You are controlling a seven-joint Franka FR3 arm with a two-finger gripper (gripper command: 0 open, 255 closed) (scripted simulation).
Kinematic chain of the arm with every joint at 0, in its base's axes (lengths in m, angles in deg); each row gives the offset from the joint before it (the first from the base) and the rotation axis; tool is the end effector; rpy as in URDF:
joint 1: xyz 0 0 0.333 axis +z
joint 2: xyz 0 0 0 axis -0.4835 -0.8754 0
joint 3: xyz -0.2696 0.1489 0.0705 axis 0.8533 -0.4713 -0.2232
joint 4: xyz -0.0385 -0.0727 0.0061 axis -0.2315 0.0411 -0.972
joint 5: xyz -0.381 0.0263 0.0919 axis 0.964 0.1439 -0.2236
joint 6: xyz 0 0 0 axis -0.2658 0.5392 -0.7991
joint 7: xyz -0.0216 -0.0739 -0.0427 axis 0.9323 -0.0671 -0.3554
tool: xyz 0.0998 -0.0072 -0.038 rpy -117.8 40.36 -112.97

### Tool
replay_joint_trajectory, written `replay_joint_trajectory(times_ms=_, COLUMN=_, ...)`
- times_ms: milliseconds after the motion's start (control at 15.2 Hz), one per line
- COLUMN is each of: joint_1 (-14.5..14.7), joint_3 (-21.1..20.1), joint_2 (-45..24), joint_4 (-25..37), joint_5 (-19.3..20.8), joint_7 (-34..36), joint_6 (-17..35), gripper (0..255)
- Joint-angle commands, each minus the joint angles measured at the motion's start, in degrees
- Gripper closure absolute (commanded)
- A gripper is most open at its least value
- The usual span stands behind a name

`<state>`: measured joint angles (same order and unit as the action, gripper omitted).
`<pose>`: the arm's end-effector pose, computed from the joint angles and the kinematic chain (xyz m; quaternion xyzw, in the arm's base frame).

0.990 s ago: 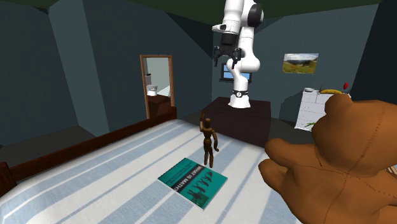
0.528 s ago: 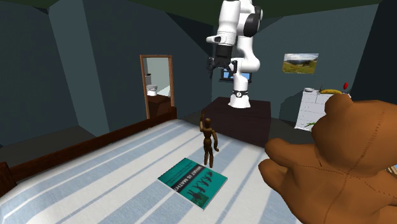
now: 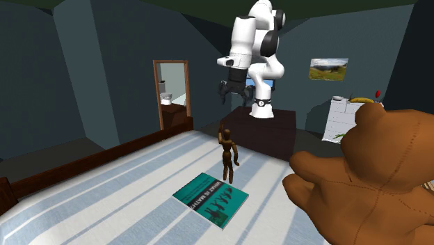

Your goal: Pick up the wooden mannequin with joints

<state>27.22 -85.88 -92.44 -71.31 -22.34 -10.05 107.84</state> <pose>0.6163 -0.0220 0.3675 0.9981 0.0040 -0.0066 0.0604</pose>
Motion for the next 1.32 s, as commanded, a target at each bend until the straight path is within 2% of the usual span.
replay_joint_trajectory(times_ms=0, joint_1=0.0, joint_3=0.0, joint_2=-5.0, joint_4=4.4, joint_5=0.1, joint_7=-0.1, joint_6=0.3, gripper=0)
replay_joint_trajectory(times_ms=330, joint_1=0.1, joint_3=0.1, joint_2=-17.0, joint_4=16.4, joint_5=0.2, joint_7=-0.7, joint_6=-0.5, gripper=0)
replay_joint_trajectory(times_ms=990, joint_1=0.1, joint_3=0.2, joint_2=-20.6, joint_4=15.9, joint_5=0.6, joint_7=-0.1, joint_6=3.6, gripper=0)
replay_joint_trajectory(times_ms=1056, joint_1=0.1, joint_3=0.2, joint_2=-20.7, joint_4=16.0, joint_5=0.6, joint_7=-0.1, joint_6=3.6, gripper=255)
replay_joint_trajectory(times_ms=1254, joint_1=0.1, joint_3=0.2, joint_2=-20.7, joint_4=16.0, joint_5=0.5, joint_7=-0.1, joint_6=3.5, gripper=255)
